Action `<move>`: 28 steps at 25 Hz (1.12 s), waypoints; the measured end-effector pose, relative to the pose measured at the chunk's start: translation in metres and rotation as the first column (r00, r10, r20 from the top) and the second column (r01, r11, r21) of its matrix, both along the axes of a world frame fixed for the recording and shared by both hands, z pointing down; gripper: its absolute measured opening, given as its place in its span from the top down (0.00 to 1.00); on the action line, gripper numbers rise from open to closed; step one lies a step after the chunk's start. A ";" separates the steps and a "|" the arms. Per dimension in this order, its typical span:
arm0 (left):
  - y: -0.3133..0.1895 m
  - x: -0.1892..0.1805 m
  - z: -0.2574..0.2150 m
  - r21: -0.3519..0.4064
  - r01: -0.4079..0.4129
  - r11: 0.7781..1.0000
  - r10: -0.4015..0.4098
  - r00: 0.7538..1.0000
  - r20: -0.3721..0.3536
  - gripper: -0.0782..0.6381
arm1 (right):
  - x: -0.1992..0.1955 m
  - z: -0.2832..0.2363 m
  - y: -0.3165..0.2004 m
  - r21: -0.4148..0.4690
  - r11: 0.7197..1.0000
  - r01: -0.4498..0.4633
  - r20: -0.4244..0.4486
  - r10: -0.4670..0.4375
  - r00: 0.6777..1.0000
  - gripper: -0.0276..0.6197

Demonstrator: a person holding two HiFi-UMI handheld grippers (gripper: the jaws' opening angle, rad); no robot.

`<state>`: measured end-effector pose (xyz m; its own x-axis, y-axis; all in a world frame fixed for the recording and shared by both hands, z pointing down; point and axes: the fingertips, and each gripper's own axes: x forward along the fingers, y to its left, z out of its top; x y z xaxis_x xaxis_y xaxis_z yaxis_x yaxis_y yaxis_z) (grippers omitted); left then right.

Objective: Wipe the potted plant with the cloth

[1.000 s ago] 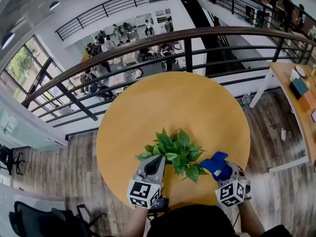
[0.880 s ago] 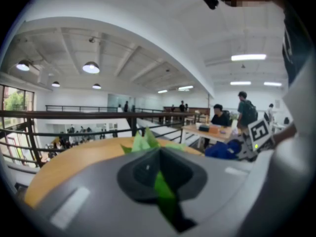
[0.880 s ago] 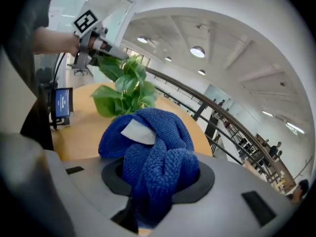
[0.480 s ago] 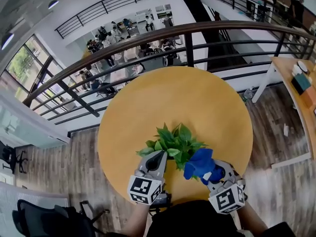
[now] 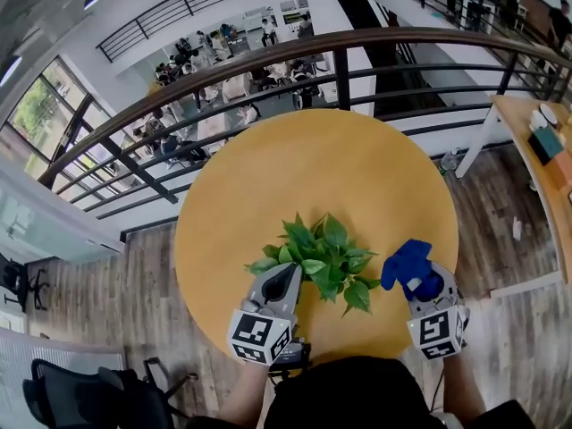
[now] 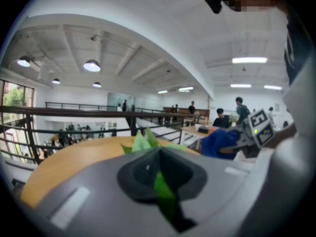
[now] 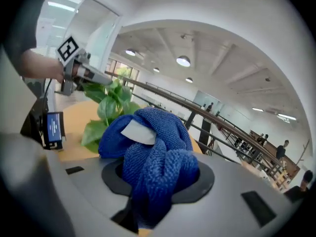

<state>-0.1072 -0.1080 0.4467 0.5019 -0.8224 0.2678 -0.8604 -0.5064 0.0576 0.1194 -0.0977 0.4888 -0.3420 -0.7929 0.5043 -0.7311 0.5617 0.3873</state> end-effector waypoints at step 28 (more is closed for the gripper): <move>-0.002 0.008 0.005 -0.028 0.005 1.000 -0.006 0.999 -0.044 0.89 | -0.016 -0.011 -0.035 -0.193 0.962 0.194 0.370 -0.112 0.922 0.72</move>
